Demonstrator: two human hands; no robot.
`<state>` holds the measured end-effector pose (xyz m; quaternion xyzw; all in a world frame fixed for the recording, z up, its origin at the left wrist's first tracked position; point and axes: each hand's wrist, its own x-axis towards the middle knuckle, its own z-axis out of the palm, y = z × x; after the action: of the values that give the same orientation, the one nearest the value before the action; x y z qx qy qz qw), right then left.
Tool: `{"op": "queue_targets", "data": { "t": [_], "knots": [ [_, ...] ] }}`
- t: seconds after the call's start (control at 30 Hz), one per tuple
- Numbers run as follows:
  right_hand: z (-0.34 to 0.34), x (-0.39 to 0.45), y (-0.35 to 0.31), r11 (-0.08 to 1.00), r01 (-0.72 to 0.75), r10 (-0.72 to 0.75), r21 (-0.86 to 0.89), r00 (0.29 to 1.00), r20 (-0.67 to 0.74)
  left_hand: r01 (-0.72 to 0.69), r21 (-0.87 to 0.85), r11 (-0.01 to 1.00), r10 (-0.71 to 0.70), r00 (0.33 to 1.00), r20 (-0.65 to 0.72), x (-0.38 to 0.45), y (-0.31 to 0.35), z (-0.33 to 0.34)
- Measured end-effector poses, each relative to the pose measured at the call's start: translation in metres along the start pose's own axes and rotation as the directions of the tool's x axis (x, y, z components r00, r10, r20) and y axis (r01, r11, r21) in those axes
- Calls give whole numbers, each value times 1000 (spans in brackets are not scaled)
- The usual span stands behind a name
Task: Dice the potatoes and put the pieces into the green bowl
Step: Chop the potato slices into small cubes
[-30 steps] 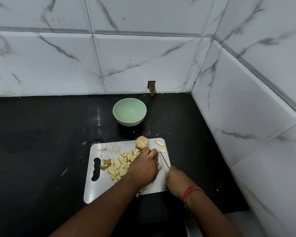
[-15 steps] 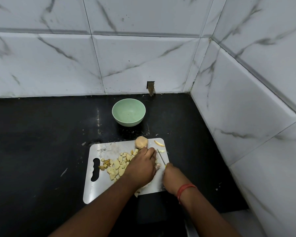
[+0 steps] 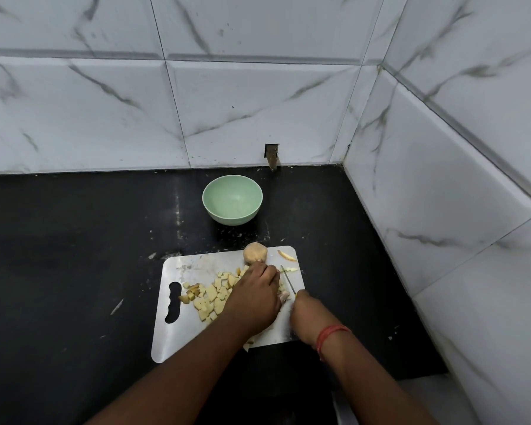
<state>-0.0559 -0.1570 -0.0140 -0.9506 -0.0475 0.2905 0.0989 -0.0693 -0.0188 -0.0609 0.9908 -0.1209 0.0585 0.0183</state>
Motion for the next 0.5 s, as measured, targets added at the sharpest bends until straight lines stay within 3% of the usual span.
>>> {"op": "queue_targets", "data": {
  "t": [0.13,0.27,0.5],
  "knots": [
    [5,-3,6,1000,-16,16,-8,1000,22,-12,7,1000,12,1000,0,1,1,-1],
    [6,-13,21,997,59,-61,43,998,36,-20,2,1000,20,1000,-4,1,0,-3],
    [4,-14,14,996,40,-37,79,998,-42,-21,-8,1000,21,998,-57,-10,-4,5]
  ]
}}
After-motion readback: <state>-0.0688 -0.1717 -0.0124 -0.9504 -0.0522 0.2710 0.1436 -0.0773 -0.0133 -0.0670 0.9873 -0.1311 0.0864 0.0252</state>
